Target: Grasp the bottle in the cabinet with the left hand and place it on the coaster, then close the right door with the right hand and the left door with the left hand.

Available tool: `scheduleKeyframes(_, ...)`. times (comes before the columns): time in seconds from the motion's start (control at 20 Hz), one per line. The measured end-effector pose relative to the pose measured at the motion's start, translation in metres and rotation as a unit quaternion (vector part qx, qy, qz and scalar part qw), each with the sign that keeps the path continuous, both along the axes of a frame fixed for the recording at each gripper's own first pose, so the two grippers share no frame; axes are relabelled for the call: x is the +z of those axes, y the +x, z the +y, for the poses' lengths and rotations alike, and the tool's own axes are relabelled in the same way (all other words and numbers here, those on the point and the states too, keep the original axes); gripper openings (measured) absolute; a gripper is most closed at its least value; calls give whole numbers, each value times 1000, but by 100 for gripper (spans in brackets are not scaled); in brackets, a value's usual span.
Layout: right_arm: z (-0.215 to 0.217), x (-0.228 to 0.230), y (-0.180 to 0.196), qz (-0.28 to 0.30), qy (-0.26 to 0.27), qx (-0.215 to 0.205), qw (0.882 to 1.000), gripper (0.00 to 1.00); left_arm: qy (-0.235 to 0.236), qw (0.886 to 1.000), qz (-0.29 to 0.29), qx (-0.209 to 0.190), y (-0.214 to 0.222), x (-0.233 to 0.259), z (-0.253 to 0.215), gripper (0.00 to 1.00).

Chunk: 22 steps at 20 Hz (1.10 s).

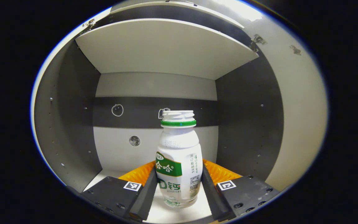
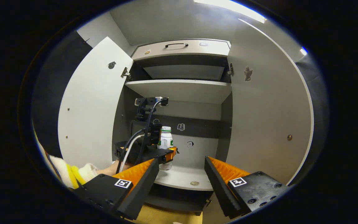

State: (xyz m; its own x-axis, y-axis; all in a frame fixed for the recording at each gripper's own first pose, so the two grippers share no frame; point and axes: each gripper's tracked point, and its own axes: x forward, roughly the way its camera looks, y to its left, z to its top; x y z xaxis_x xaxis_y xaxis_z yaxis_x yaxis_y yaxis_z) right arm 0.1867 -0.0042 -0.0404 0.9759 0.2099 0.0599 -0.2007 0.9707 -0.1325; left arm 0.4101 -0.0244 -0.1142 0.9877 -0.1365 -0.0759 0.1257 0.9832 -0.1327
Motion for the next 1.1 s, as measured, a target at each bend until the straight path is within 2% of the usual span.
scheduleKeyframes(0.25, 5, 8, -45, -1, -17, -48, 999, 98, 1, 1000, 7, -24, -87, 0, 1, 74)
scheduleKeyframes(0.5, -4, 8, -98, -3, -33, -114, 993, 97, -1, 998, 0, -65, -184, -13, -10, 74)
scheduleKeyframes(0.7, -15, 9, -131, -18, -69, -150, 986, 98, -39, 994, 13, -104, -254, -50, -35, 74)
scheduleKeyframes(0.9, -37, -10, -130, -3, -93, -190, 977, 97, -45, 991, 19, -126, -295, -97, -56, 74)
scheduleKeyframes(1.1, -52, -56, -112, 37, -88, -195, 976, 97, -26, 990, 37, -133, -309, -163, -84, 74)
